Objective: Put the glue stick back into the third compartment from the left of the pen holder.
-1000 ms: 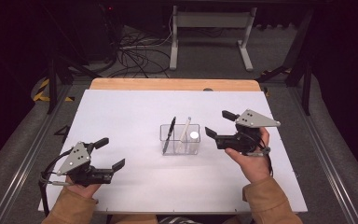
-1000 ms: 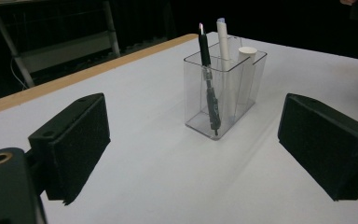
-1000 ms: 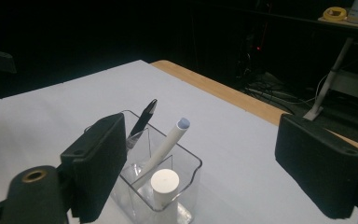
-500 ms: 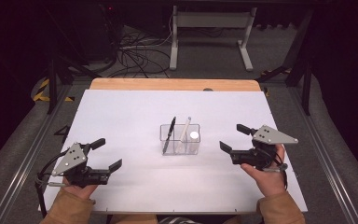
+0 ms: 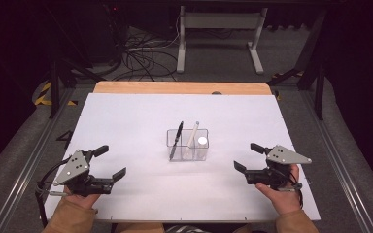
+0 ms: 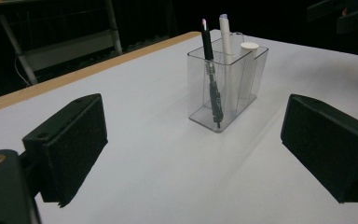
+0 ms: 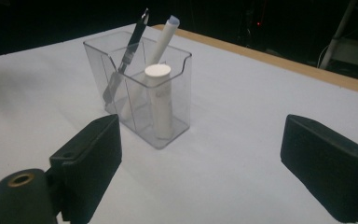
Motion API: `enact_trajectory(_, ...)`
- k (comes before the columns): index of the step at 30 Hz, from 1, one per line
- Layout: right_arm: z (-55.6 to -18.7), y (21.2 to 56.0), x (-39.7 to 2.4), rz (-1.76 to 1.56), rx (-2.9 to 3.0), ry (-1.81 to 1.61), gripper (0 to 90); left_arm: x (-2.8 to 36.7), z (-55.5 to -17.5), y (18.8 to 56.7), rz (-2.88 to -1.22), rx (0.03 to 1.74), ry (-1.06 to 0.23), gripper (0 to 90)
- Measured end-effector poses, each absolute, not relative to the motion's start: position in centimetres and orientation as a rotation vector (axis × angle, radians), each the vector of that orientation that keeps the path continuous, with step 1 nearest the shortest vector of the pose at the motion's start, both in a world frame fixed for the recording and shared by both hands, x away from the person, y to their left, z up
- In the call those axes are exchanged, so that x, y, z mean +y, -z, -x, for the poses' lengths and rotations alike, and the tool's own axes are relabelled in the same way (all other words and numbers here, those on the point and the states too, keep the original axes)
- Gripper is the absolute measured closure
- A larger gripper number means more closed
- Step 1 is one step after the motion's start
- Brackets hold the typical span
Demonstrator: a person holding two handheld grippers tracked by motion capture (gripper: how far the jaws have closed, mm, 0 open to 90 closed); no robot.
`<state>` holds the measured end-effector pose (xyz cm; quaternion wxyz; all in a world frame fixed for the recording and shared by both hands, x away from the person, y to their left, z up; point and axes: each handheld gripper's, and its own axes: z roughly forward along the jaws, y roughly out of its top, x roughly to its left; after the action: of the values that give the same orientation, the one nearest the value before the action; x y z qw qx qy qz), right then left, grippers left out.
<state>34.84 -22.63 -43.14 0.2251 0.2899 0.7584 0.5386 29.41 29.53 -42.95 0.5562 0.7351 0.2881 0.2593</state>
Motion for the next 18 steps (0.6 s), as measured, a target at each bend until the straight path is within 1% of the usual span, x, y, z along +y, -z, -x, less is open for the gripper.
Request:
enact_trajectory(14, -34.4, 47.0, -23.2, -0.843, 2.157, -1.489, 13.3, 29.6, -29.1, 44.1, -1.743, 0.679, -0.606, 7.1)
enact_trajectory(18, -34.2, 47.5, -23.0, -0.835, 2.166, -1.479, 13.3, 29.6, -29.0, 44.8, -1.737, 0.683, -0.597, 7.1)
